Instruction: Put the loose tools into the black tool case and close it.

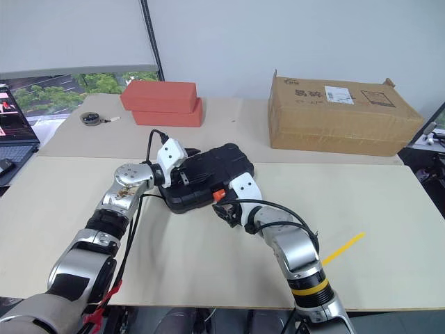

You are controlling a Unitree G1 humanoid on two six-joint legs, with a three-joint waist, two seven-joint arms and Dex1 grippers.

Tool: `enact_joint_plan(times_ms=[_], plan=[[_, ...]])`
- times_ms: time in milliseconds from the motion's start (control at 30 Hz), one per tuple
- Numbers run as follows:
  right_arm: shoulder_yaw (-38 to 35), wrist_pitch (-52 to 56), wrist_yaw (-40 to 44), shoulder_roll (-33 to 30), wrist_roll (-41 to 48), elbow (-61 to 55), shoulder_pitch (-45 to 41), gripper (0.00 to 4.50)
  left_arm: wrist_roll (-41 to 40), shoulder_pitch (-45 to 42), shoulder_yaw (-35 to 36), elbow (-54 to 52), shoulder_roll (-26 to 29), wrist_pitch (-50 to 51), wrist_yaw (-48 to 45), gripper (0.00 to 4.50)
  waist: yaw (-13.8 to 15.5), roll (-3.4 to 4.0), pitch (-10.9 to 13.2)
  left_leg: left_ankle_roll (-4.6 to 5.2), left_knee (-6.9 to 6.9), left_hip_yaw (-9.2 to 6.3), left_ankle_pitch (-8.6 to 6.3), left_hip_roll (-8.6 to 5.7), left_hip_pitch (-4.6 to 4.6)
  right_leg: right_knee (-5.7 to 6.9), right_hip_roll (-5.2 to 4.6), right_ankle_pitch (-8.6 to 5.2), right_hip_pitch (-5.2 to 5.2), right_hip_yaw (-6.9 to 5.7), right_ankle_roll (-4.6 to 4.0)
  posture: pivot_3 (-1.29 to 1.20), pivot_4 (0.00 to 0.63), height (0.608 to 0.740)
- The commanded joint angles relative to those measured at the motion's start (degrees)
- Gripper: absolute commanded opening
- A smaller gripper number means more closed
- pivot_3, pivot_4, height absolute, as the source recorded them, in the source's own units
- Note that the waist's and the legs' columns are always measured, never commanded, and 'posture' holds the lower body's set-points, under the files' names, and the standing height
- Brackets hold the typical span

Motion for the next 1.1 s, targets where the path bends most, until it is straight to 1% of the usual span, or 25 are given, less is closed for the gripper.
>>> enact_joint_plan(times_ms=[33,67,100,233,333,500,600,667,700,733,800,967,1033,1067,1100], plan=[[0.1,-2.6,-0.8,-0.2,-0.9,-1.7,-1.4,1.84,3.0,2.0,-2.2,2.6,-0.4,2.0,0.2,4.50,0.0,0.00,0.0,0.00,0.00,0.00,0.00,0.00,0.00,0.00,0.00,0.00,0.00,0.00,0.00,0.00,0.150,0.712],[0.1,-3.7,-1.1,-0.1,-1.2,-1.6,-1.5,1.46,3.0,2.1,-2.2,2.6,-0.4,2.0,0.2,4.50,0.0,0.00,0.0,0.00,-0.01,-0.01,0.00,0.00,0.00,-0.01,0.00,0.00,0.00,-0.01,0.00,0.00,0.150,0.712],[0.1,-4.5,-1.4,0.0,-1.5,-1.7,-1.4,1.20,2.9,2.2,-2.1,2.6,-0.4,2.0,0.3,4.50,0.0,0.00,0.0,0.00,-0.01,-0.02,0.00,0.00,0.00,0.00,0.00,0.00,0.00,-0.01,0.00,0.00,0.150,0.712],[0.4,-11.2,-2.9,0.4,-3.2,-1.2,-0.4,1.17,2.7,2.6,-2.1,2.3,-0.5,2.3,0.3,4.50,0.0,0.00,0.0,-0.01,-0.01,-0.02,0.00,0.01,-0.02,0.00,-0.01,0.00,0.00,-0.02,0.01,0.00,0.150,0.712],[0.2,-15.6,-4.3,2.7,-3.5,0.3,0.0,1.17,2.7,2.9,-2.1,2.2,-0.6,2.3,0.4,4.50,0.1,0.00,0.0,-0.01,-0.02,-0.04,0.00,0.01,-0.05,-0.06,-0.01,0.00,-0.05,-0.06,0.01,0.00,0.150,0.712],[1.8,-15.9,-3.9,3.5,-4.8,3.8,-0.5,1.17,2.6,2.9,-2.1,1.8,-0.8,2.7,0.4,4.50,-0.1,0.00,0.0,-0.01,-0.02,-0.03,0.00,0.02,-0.09,-0.05,0.00,0.01,-0.01,-0.05,0.03,0.00,0.150,0.712],[1.8,-13.6,-3.1,4.2,-4.0,4.7,-1.3,1.17,2.5,3.1,-2.1,1.5,-0.8,2.8,0.4,4.50,-0.4,0.00,0.0,-0.02,-0.02,-0.05,0.00,0.06,-0.06,-0.05,-0.01,0.01,-0.02,-0.06,0.03,0.00,0.150,0.712],[1.8,-12.8,-3.0,3.9,-4.3,4.1,-0.9,2.18,2.5,3.1,-2.1,1.5,-0.9,2.8,0.4,4.50,-0.5,0.00,0.0,-0.02,-0.03,-0.06,0.00,0.08,-0.06,-0.06,-0.03,0.01,-0.03,-0.06,0.03,0.00,0.150,0.712],[1.8,-12.6,-3.1,3.7,-4.5,3.8,-0.8,2.52,2.5,3.2,-2.1,1.5,-0.9,2.9,0.4,4.50,-0.6,0.00,0.0,-0.03,-0.03,-0.07,0.00,0.09,-0.06,-0.06,-0.05,0.01,-0.05,-0.05,0.03,0.00,0.150,0.712],[1.8,-11.8,-2.9,3.2,-4.6,3.5,-0.5,2.77,2.5,3.2,-2.0,1.5,-0.9,2.9,0.5,4.50,-0.6,0.00,0.0,-0.03,-0.03,-0.07,0.00,0.09,-0.05,-0.06,-0.06,0.01,-0.06,-0.05,0.03,0.00,0.150,0.712],[1.7,-10.0,-2.0,1.8,-4.3,2.1,0.2,3.44,2.5,3.3,-2.0,1.5,-1.0,2.9,0.5,4.50,-0.5,0.00,0.0,-0.03,-0.05,-0.12,0.00,0.09,-0.03,-0.09,-0.07,0.00,-0.07,-0.06,0.02,0.00,0.150,0.712],[0.5,-4.7,-0.6,-1.2,-2.8,-3.9,2.5,3.44,2.6,3.3,-1.9,1.8,-1.1,2.8,0.7,4.50,0.0,0.01,0.0,0.04,-0.08,-0.13,-0.05,0.05,-0.07,-0.30,-0.09,0.00,-0.06,-0.10,0.02,0.00,0.150,0.712],[0.1,-2.4,-0.5,-1.6,-1.9,-7.0,3.7,2.90,2.6,3.3,-1.8,1.9,-1.2,2.7,0.8,4.50,0.0,0.01,0.0,0.06,-0.15,-0.15,-0.06,0.05,-0.09,-0.50,-0.11,0.01,-0.03,-0.10,0.04,0.00,0.150,0.712],[0.1,-1.8,-0.5,-1.5,-1.8,-7.7,3.9,2.72,2.6,3.3,-1.8,2.0,-1.2,2.6,0.8,4.50,0.0,0.02,0.0,0.07,-0.15,-0.14,-0.07,0.06,-0.09,-0.53,-0.10,0.02,-0.03,-0.10,0.05,0.00,0.150,0.712],[0.1,-1.5,-0.7,-1.3,-1.8,-7.8,3.6,2.40,2.7,3.3,-1.8,2.1,-1.3,2.6,0.9,4.50,0.1,0.02,0.0,0.07,-0.18,-0.15,-0.07,0.06,-0.10,-0.56,-0.11,0.02,-0.03,-0.11,0.05,0.00,0.150,0.712]])
